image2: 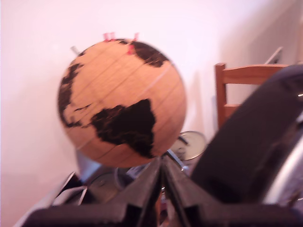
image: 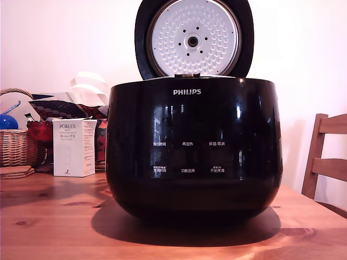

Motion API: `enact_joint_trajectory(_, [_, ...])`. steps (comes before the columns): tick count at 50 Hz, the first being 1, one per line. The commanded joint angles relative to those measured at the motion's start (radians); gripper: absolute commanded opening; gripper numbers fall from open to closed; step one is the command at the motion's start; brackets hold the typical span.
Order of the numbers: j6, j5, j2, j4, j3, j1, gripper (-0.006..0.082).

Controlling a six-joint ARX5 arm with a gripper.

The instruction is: Close the rice cooker by pressing the lid down with medium force

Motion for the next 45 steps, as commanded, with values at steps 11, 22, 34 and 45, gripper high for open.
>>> enact_joint_trajectory(11, [0.005,0.020,0.039,-0.018,0.008,-0.033,-0.0022])
enact_joint_trajectory(22, [0.008,0.022,0.047,-0.044,0.008,-0.054,-0.0022])
enact_joint_trajectory(34, [0.037,0.040,0.054,-0.075,0.008,-0.063,-0.0022])
enact_joint_trajectory(45, [0.041,0.020,0.063,-0.060,0.008,-0.063,-0.0022])
